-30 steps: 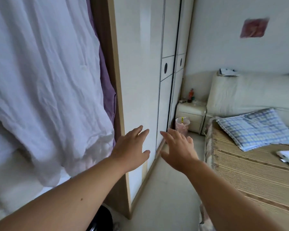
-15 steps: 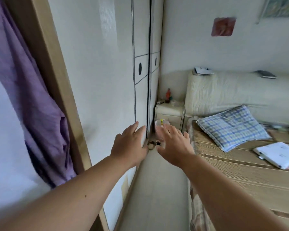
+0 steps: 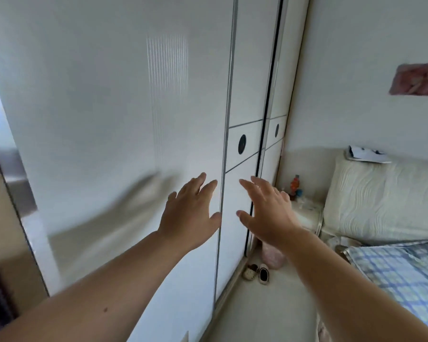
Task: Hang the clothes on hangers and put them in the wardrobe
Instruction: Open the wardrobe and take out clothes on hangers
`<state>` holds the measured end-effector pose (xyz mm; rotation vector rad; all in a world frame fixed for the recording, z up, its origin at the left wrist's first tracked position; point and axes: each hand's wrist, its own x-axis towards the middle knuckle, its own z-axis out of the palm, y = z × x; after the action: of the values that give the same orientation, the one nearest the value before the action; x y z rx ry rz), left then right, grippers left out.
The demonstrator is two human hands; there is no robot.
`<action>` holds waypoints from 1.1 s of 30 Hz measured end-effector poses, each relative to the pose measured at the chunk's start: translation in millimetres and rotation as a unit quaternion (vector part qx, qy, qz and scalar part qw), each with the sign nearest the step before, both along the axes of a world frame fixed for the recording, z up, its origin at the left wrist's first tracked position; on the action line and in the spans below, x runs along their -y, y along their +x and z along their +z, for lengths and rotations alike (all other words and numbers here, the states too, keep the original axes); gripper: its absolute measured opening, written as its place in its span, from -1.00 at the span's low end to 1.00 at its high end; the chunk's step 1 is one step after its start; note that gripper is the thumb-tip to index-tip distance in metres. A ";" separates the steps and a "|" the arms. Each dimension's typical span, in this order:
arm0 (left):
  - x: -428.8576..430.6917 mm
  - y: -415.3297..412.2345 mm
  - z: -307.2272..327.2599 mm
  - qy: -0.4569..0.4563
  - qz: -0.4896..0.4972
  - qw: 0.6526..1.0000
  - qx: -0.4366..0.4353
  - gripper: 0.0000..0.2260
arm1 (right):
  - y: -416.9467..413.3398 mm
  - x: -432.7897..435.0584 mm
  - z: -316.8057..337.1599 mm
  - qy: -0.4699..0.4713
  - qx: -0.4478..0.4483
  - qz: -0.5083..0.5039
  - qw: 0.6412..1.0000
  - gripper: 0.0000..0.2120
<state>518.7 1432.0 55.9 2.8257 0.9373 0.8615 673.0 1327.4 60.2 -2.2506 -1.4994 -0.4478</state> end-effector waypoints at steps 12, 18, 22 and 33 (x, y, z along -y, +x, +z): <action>-97.2 80.0 87.7 0.148 0.045 0.984 0.092 -0.37 | 73.7 -134.3 97.9 0.174 0.086 0.144 0.970 -0.32; -122.8 75.5 128.7 0.231 0.112 0.958 0.124 -0.40 | 79.6 -195.8 148.1 0.269 0.107 0.265 0.920 -0.35; -131.6 74.8 145.3 0.278 0.158 0.939 0.129 -0.41 | 80.6 -238.0 173.2 0.338 0.096 0.355 0.866 -0.40; -125.8 87.5 158.8 0.266 0.451 0.844 0.117 -0.32 | 78.6 -297.0 215.6 0.397 0.166 0.543 0.721 -0.43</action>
<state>606.2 1557.8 214.7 2.4145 2.3501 1.7175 751.6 1624.4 275.8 -0.4527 -1.9518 -0.8705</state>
